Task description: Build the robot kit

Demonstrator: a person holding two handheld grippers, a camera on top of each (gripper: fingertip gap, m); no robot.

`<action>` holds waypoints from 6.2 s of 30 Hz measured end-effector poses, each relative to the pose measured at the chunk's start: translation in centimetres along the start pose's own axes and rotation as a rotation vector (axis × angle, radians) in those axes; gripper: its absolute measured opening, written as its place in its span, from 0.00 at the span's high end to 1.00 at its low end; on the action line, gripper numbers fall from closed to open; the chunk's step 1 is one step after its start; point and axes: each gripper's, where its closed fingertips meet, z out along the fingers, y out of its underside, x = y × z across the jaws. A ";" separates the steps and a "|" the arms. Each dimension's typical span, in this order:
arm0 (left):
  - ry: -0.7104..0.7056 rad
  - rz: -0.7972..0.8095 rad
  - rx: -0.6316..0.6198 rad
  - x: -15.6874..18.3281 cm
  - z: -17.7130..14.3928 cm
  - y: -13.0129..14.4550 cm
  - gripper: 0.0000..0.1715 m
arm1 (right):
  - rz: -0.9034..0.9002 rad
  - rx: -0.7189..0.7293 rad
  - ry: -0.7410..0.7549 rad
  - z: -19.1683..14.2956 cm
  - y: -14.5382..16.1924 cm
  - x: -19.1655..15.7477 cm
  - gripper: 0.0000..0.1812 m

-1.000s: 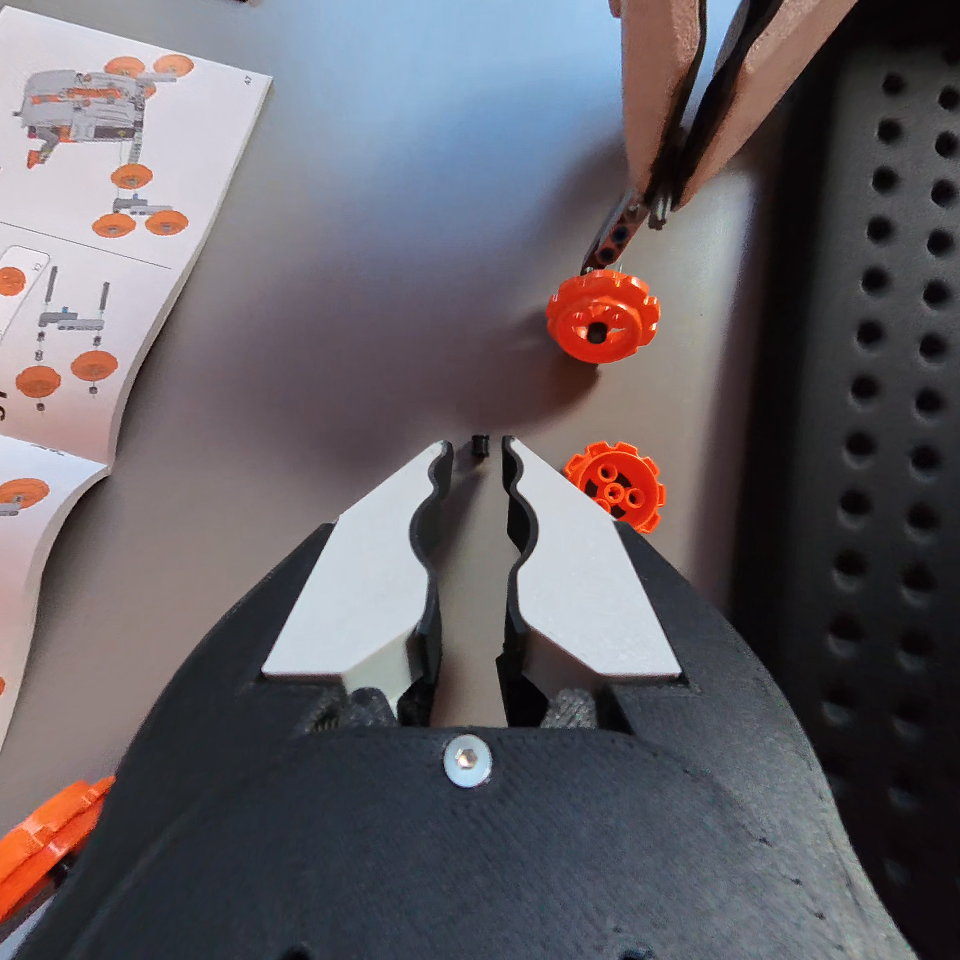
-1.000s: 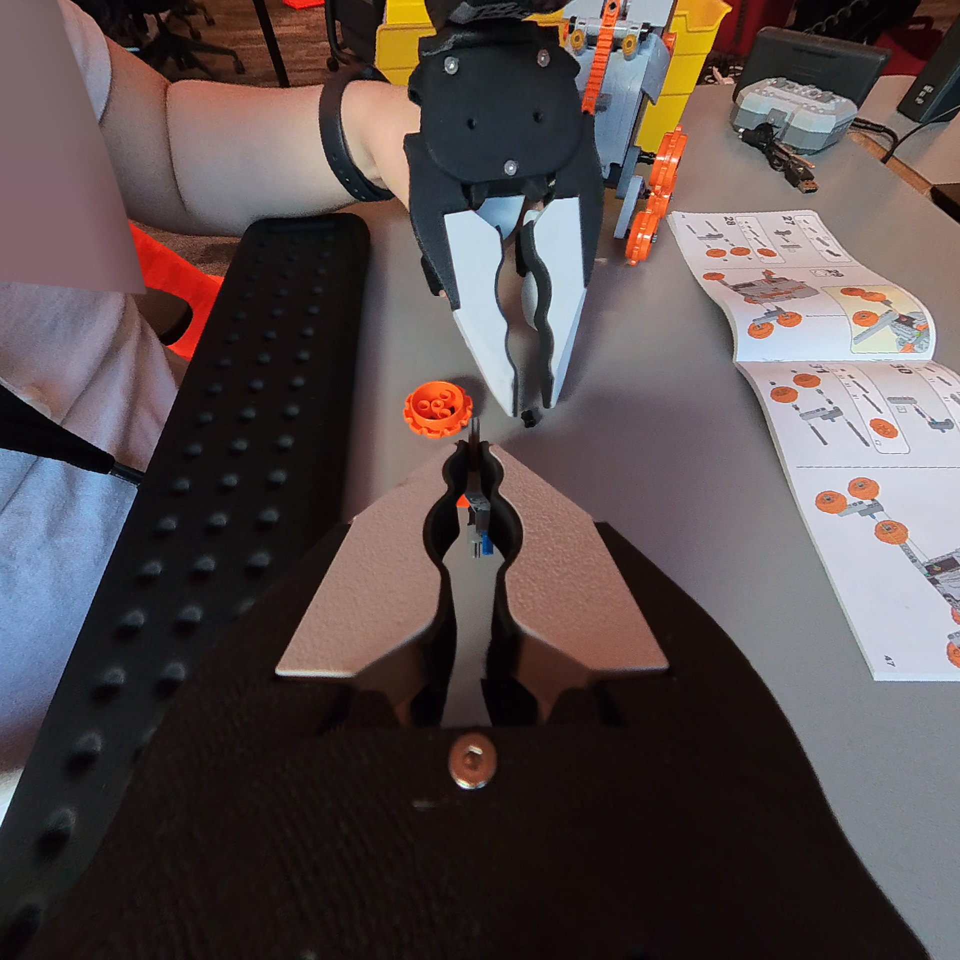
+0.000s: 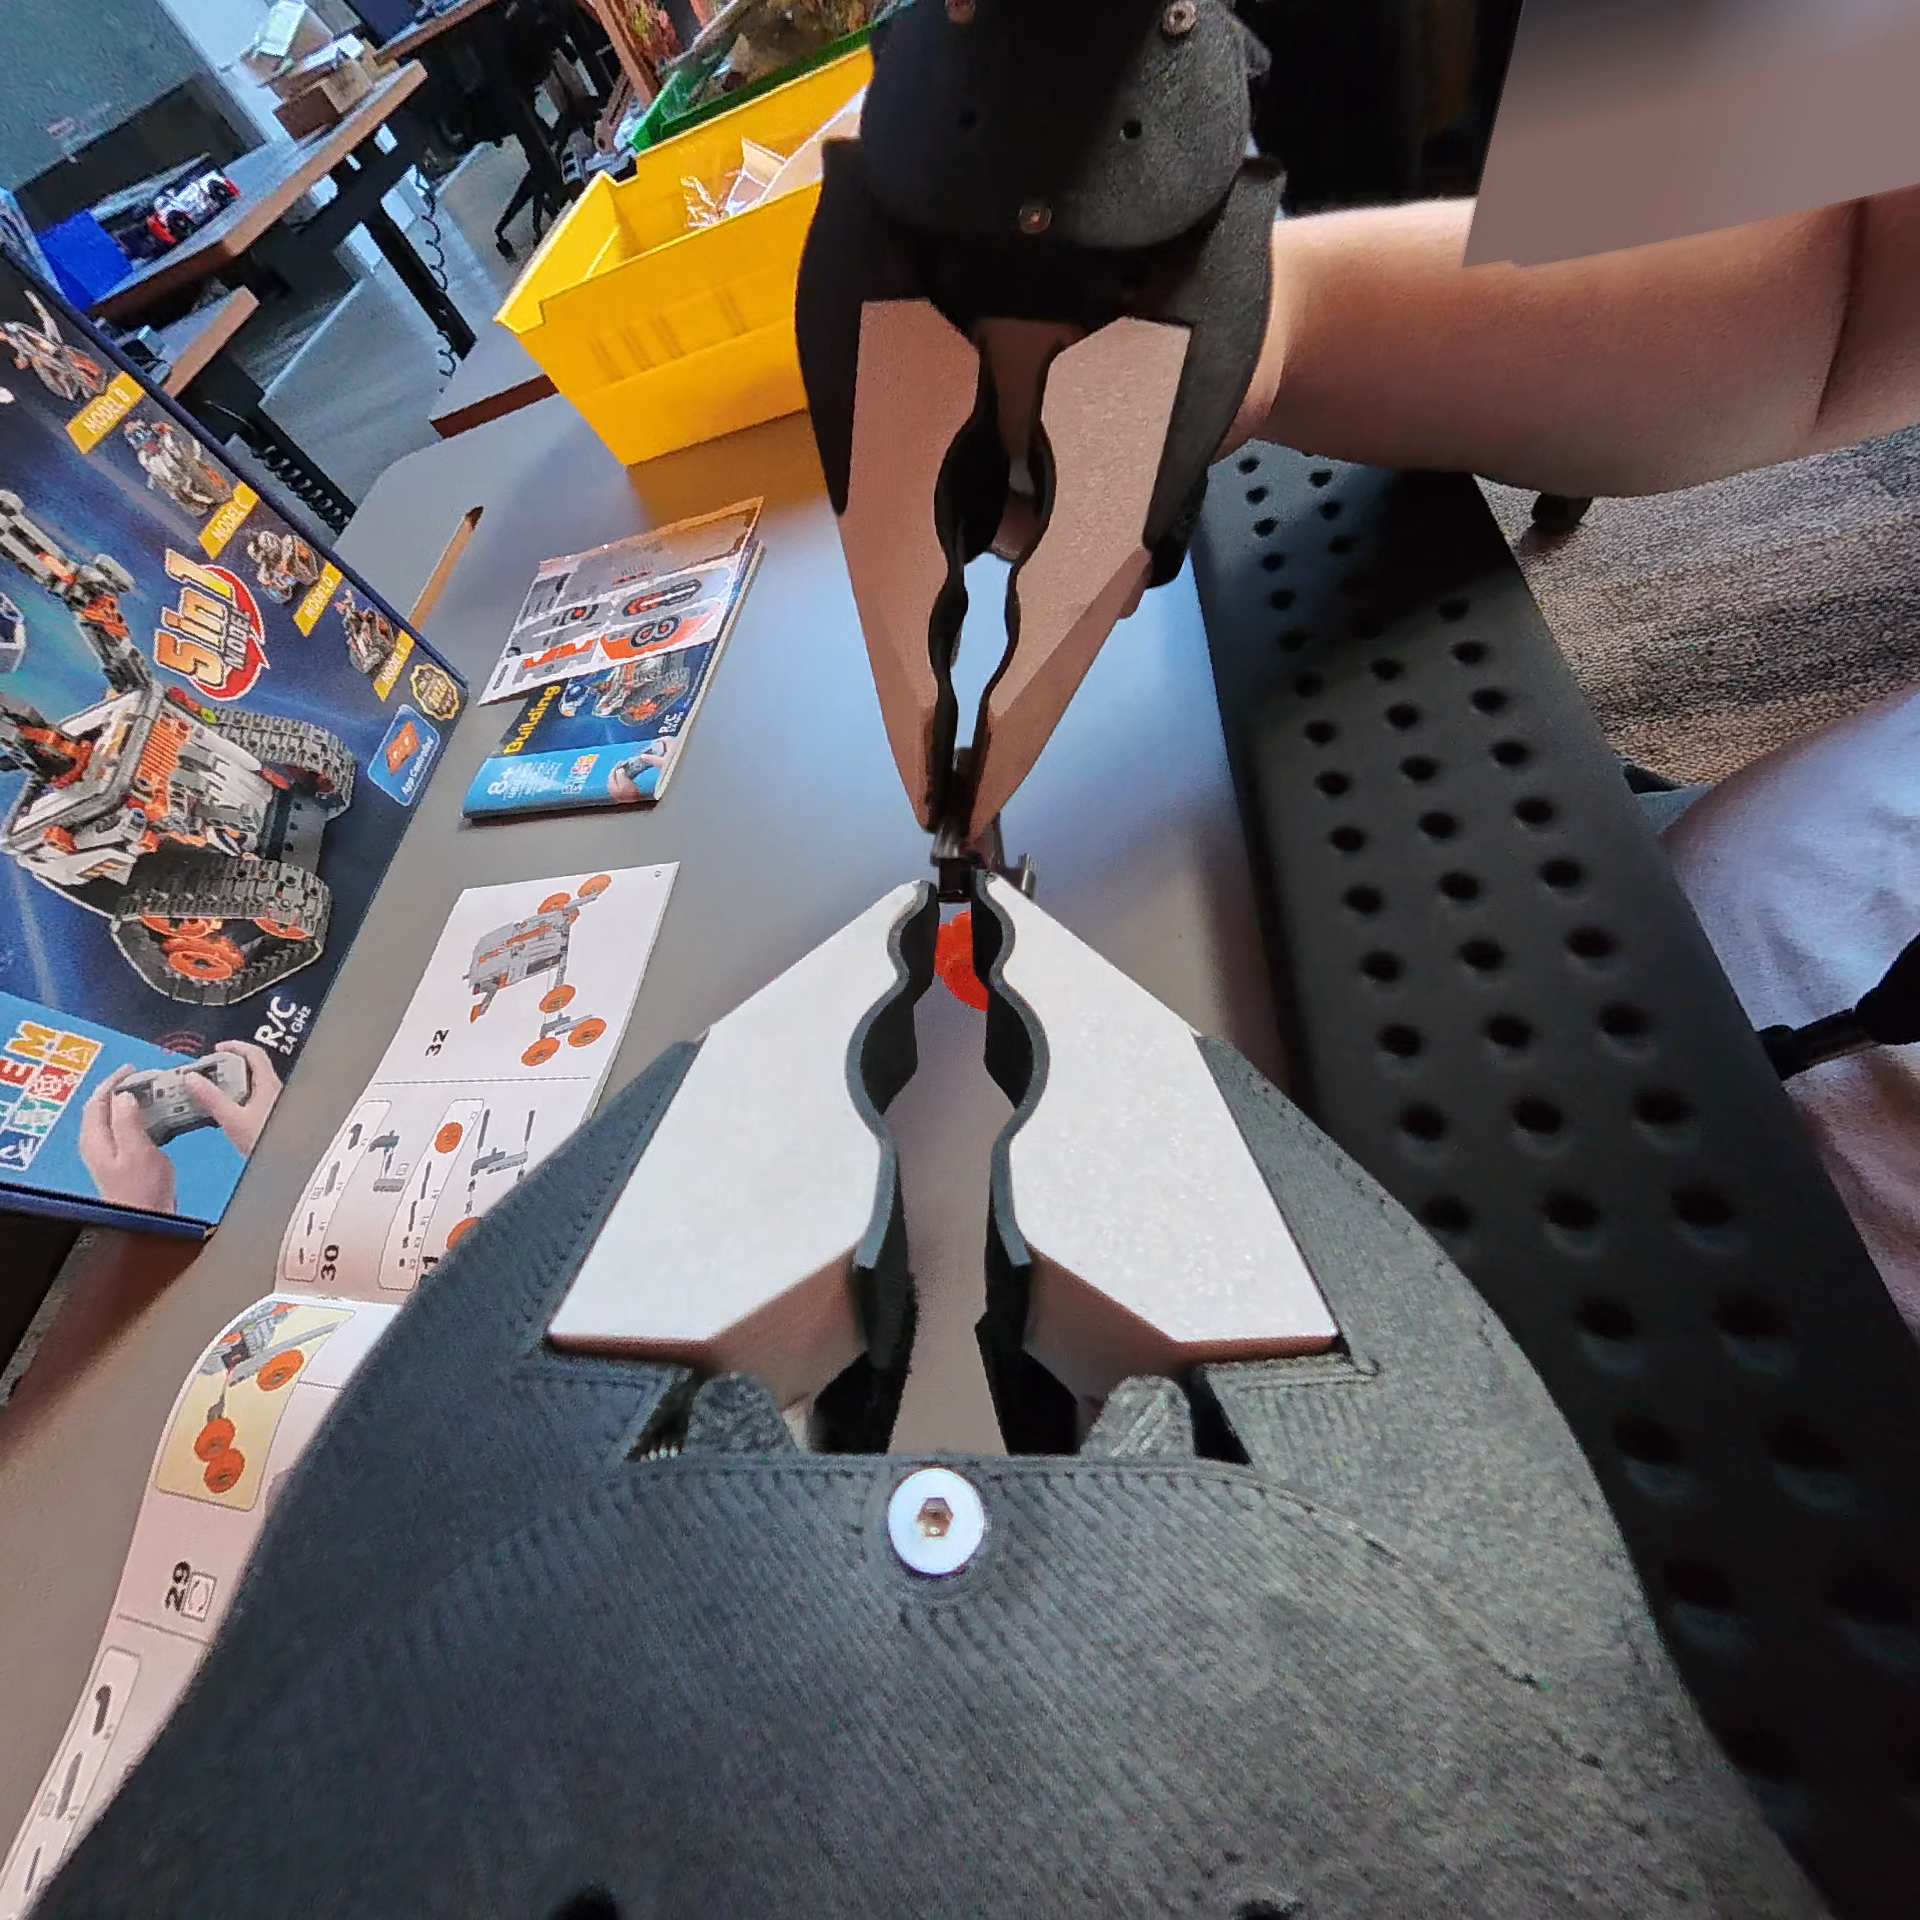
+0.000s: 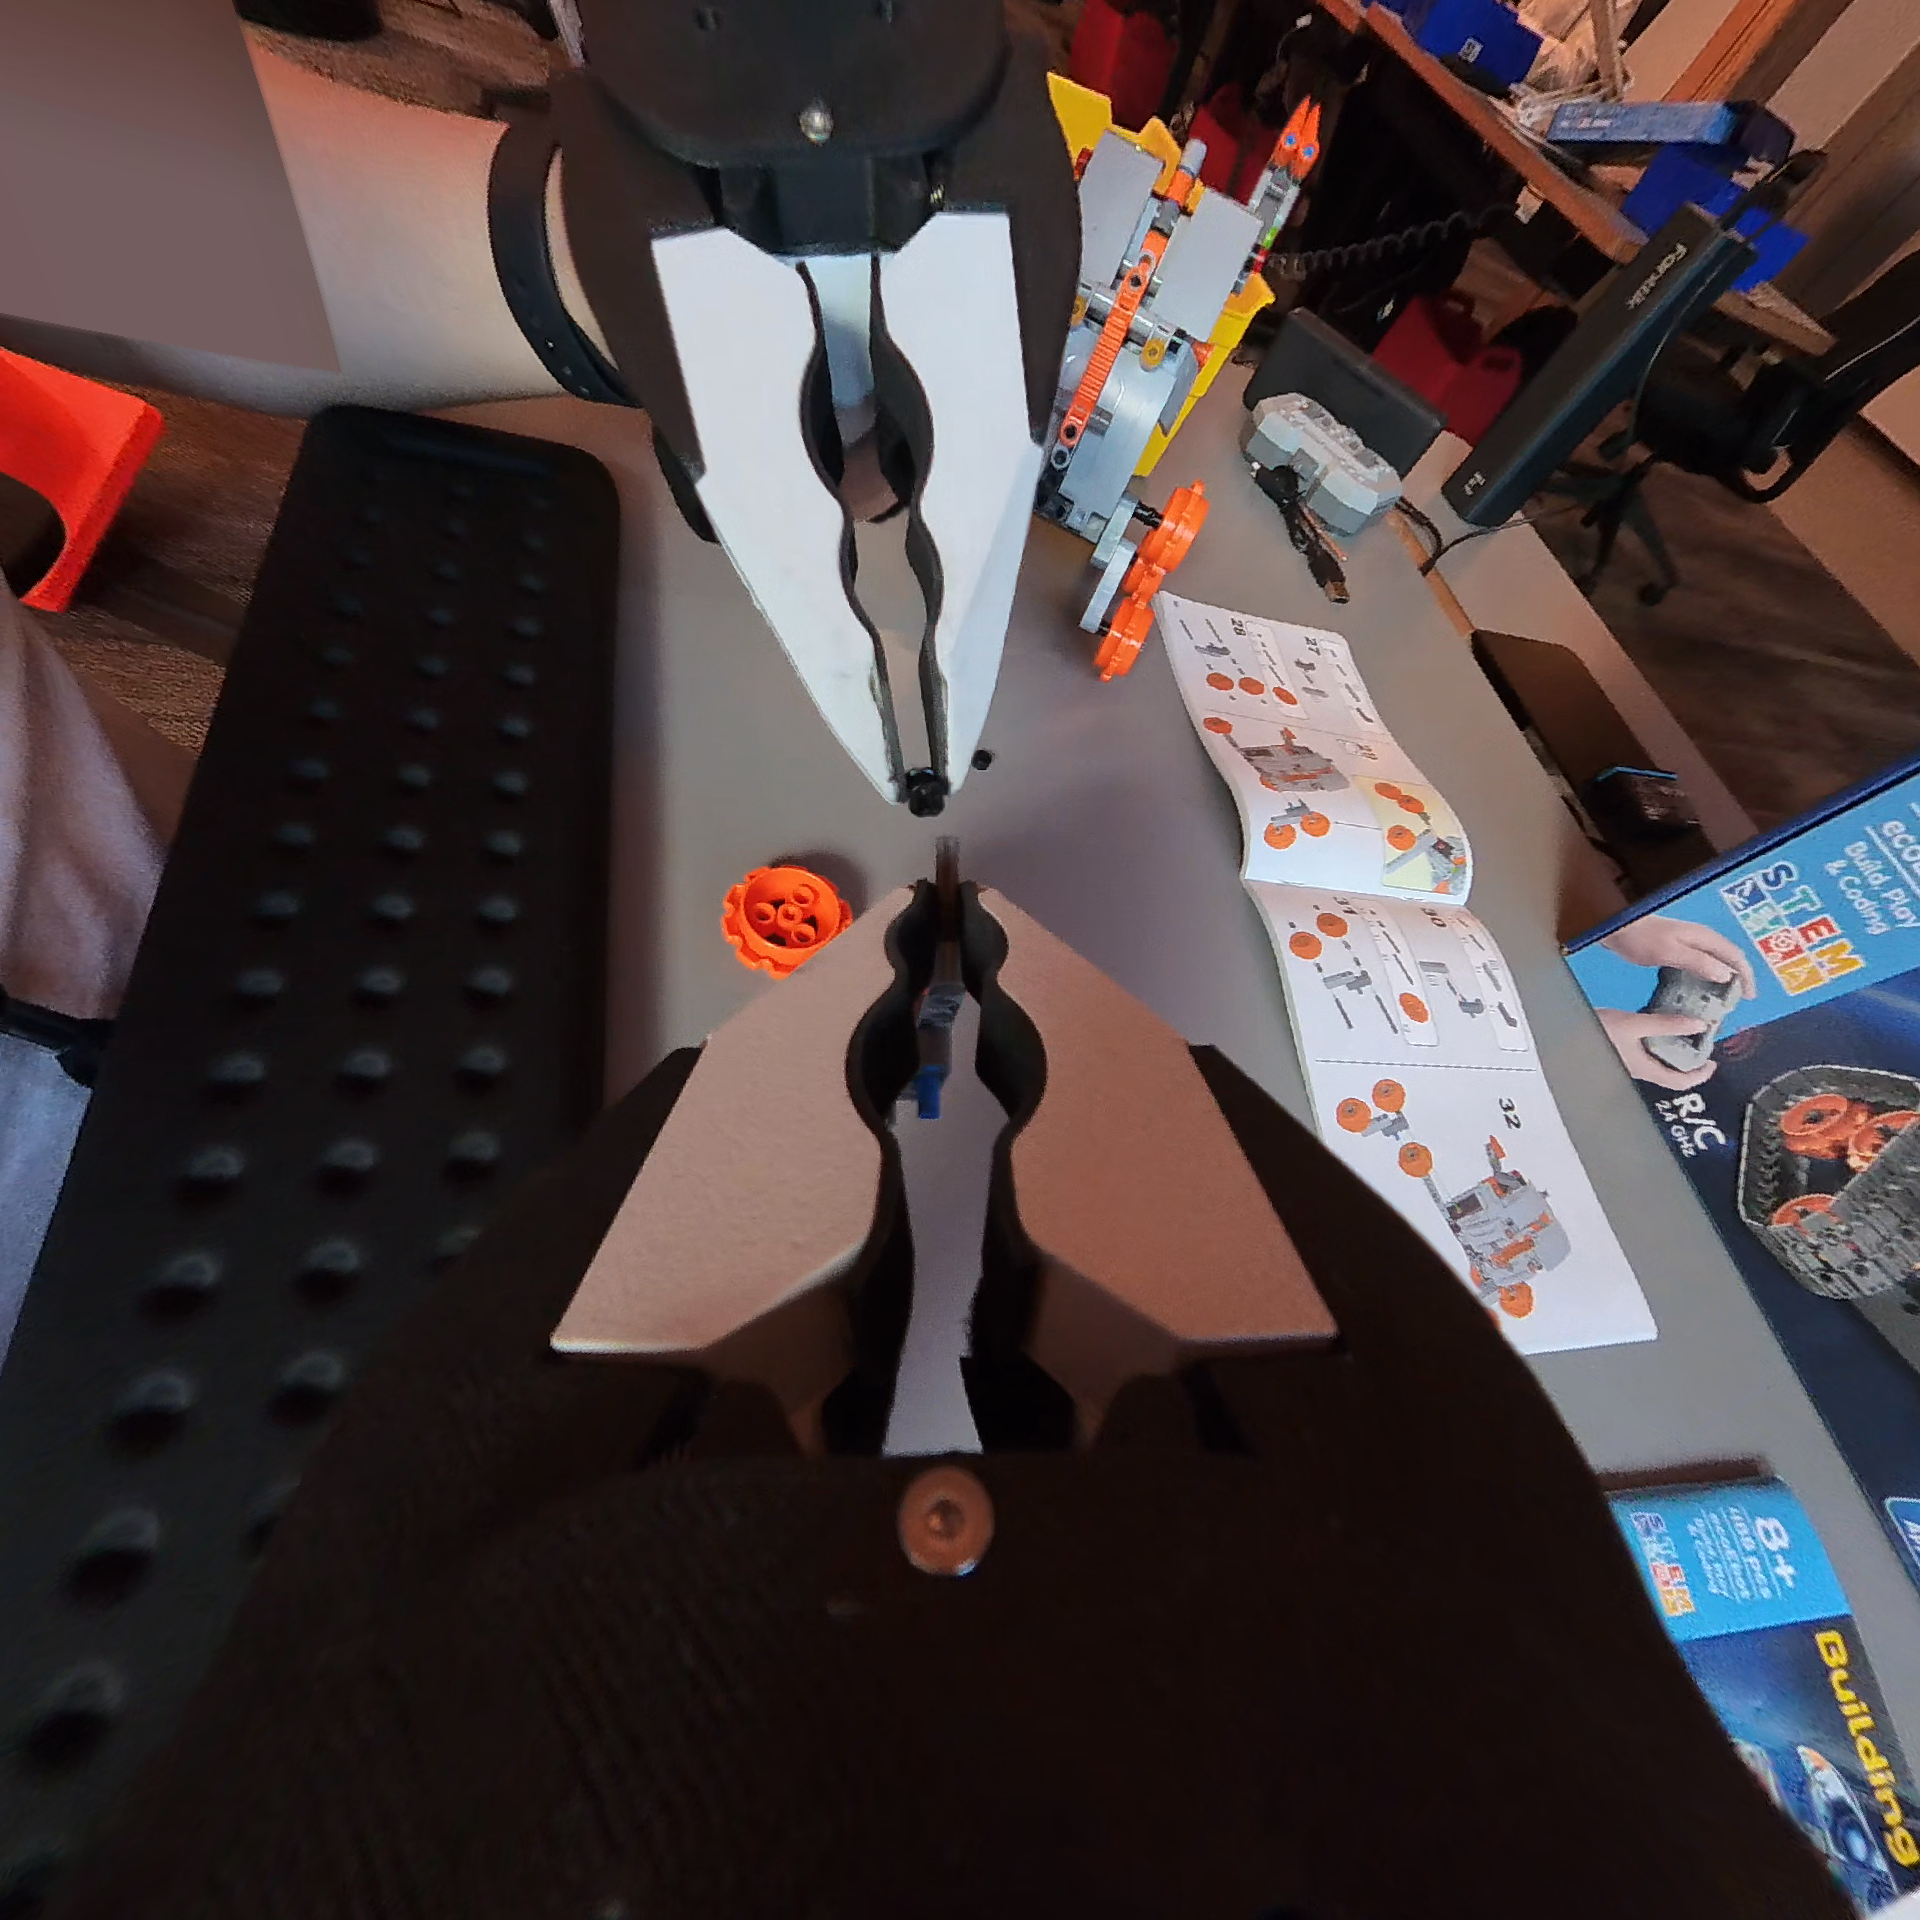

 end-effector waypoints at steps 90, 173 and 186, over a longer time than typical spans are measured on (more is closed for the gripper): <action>0.369 -0.975 0.356 -2.3 -1.4 -0.9 0.98 | -0.405 -0.014 0.313 0.8 -2.1 1.3 0.99; -0.476 -0.252 -0.080 -6.3 1.2 1.5 0.95 | 1.397 0.726 -0.191 2.8 -1.7 6.8 0.99; -0.334 -0.258 0.042 -4.6 -0.8 0.7 0.97 | 0.939 0.606 -0.146 0.4 -3.6 5.7 0.88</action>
